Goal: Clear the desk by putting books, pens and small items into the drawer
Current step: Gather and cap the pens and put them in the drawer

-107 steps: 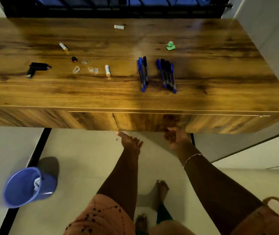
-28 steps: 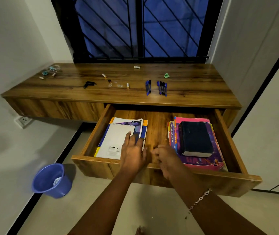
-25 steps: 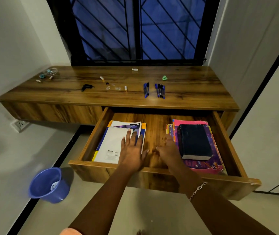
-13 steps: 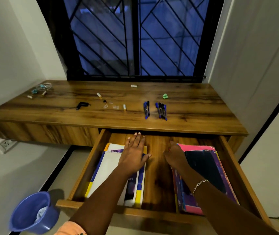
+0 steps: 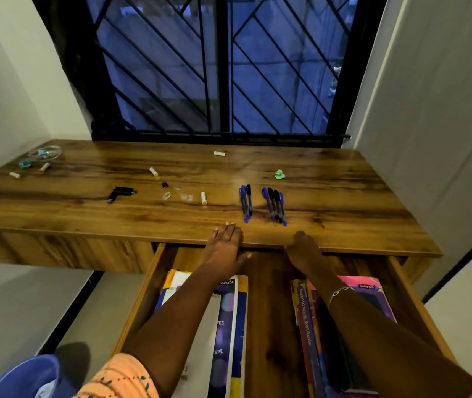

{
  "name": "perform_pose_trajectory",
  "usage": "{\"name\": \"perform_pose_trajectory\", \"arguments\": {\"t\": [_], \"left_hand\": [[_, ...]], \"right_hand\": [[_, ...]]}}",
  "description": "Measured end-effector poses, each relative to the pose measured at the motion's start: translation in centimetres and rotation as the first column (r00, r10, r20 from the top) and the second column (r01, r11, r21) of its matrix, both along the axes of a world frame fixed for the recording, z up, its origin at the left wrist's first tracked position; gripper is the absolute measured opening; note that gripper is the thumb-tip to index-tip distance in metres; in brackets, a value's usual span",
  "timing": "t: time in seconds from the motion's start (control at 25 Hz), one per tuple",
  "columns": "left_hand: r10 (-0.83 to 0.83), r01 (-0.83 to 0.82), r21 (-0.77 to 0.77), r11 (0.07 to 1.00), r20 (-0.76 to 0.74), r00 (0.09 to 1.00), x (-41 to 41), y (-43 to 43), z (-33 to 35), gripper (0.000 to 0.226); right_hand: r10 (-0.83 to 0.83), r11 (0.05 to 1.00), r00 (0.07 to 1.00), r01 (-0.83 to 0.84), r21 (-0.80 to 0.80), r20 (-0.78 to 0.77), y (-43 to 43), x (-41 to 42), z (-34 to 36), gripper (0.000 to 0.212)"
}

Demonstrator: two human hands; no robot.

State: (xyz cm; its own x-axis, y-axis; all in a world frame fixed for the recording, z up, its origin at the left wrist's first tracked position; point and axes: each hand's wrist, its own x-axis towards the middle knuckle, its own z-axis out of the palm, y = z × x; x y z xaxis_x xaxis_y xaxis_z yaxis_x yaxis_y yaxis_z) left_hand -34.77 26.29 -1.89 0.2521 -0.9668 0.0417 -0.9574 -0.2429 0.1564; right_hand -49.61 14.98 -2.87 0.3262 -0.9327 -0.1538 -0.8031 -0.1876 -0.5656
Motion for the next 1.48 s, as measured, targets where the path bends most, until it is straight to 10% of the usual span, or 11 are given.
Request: {"name": "perform_pose_trajectory", "arguments": {"t": [0.56,1.0,1.16,1.28,1.48], "left_hand": [[0.018,-0.022,-0.052,0.998,-0.081,0.997,3.9,-8.5,-1.9,0.067],[0.029,-0.076,-0.164,0.984,-0.274,0.961,3.2,-9.5,-0.9,0.064],[0.006,-0.145,-0.268,0.953,-0.459,0.889,3.1,-11.5,0.8,0.062],[-0.024,-0.192,-0.301,0.934,-0.59,0.807,2.4,-13.6,2.9,0.066],[-0.208,-0.162,-0.385,0.909,-0.753,0.624,0.5,-15.4,4.6,0.062]], "right_hand": [[0.015,0.999,0.978,-0.026,-0.047,-0.209,-12.2,8.7,0.0,0.073],[-0.012,0.988,0.964,-0.029,-0.152,-0.267,-12.3,9.4,-1.4,0.038],[0.009,1.0,0.992,-0.01,0.004,0.127,-12.6,7.3,-2.0,0.024],[-0.028,0.985,0.754,-0.089,0.145,0.656,-11.0,5.5,-1.7,0.014],[0.035,0.935,0.538,-0.314,0.162,0.842,-9.2,4.6,0.4,0.026]]}}
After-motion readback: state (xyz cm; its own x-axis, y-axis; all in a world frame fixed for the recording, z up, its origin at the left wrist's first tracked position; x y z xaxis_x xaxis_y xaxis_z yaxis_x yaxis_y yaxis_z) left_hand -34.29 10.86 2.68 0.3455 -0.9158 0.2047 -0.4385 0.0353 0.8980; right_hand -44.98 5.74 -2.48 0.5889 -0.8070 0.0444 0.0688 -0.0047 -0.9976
